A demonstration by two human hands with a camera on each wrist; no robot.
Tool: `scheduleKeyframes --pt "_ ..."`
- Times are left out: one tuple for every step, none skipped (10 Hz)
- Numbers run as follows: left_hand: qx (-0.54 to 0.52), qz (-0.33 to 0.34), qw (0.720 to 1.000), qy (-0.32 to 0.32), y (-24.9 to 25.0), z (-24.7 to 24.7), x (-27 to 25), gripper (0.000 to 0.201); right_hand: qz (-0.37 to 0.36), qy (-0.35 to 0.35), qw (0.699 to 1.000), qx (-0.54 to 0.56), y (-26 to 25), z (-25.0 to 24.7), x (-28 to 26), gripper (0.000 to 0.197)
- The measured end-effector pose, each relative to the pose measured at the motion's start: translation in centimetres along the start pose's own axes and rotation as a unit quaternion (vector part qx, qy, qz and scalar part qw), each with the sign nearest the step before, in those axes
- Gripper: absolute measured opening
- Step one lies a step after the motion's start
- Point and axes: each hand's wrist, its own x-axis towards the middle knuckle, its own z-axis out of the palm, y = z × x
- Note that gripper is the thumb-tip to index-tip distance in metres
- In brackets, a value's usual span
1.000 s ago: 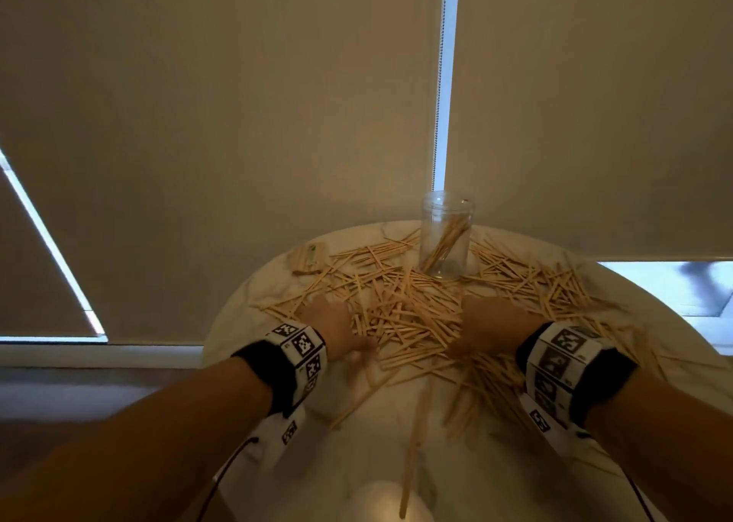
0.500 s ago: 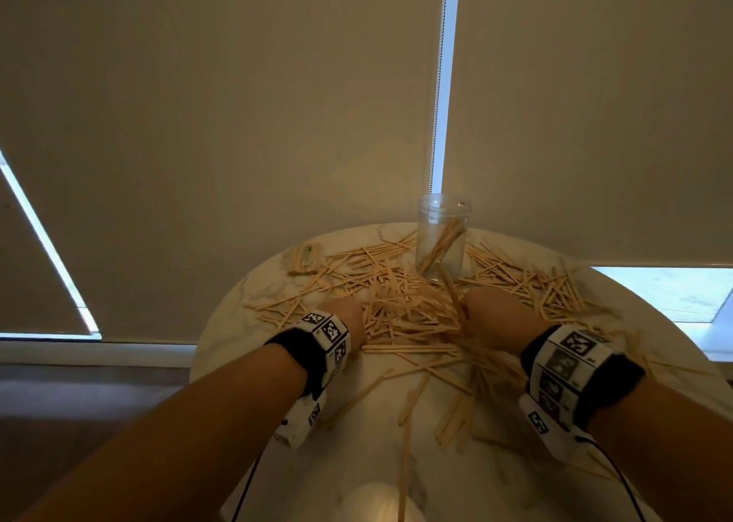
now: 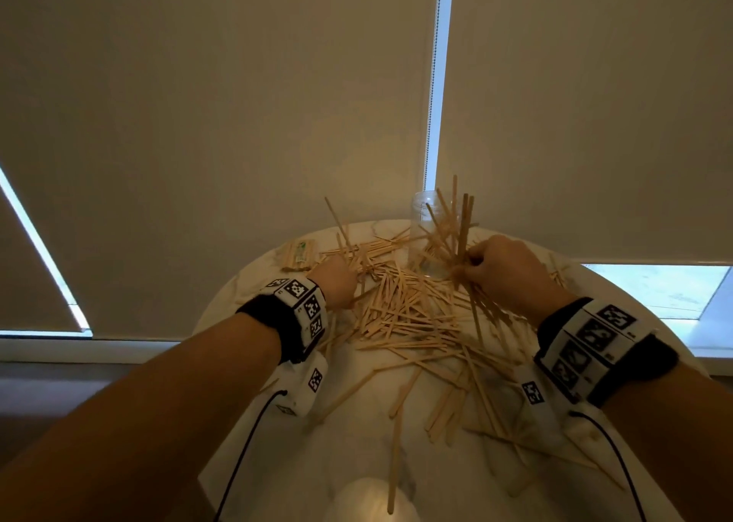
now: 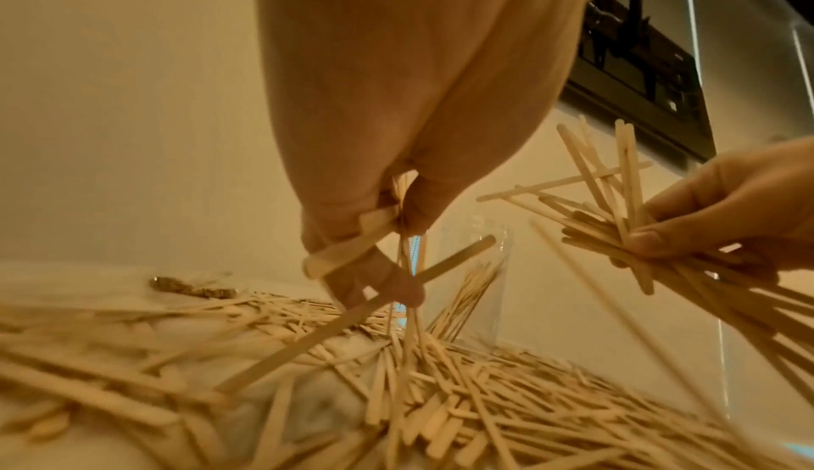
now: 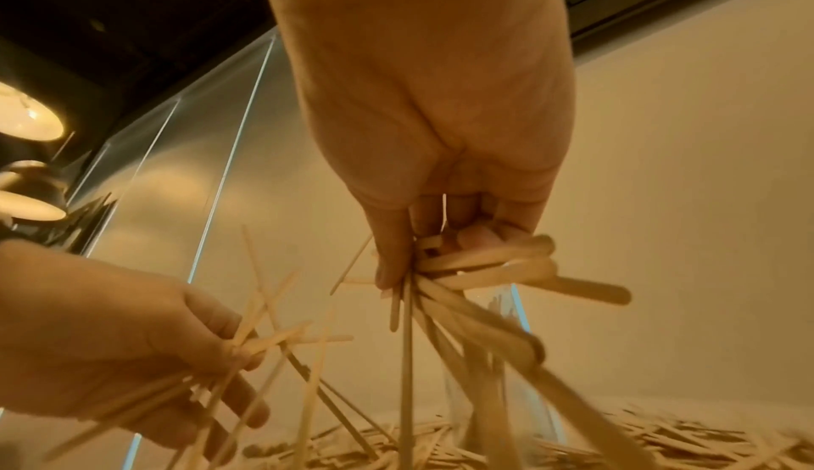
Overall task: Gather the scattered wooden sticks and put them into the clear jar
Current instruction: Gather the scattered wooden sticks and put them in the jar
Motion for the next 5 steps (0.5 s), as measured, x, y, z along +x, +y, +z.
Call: scheduleKeyframes --pt "-0.234 -0.013 0.972 -0.037 1.0 0.4 -1.6 0.024 -0.003 -0.012 0.999 0.052 -1.0 -0.1 -0.3 0.023" --pt "-0.292 0.022 0.955 -0.044 1.2 1.3 -2.4 0.019 -0.005 -0.020 0.997 0.078 -2.0 0.3 -0.4 0.023" --pt "-0.308 0.059 0.949 -0.033 1.7 2.4 -3.0 0.019 -0.004 -0.040 0.996 0.086 -3.0 1.2 -1.0 0.021" --pt "-0.301 0.050 0.952 -0.007 2.5 3.5 -3.9 0.034 -0.013 -0.061 0.996 0.072 -4.0 2.3 -2.0 0.021" --pt "-0.346 0.021 0.935 -0.076 3.1 4.0 -4.8 0.059 -0.025 -0.066 0.996 0.047 -4.7 3.1 -2.7 0.021"
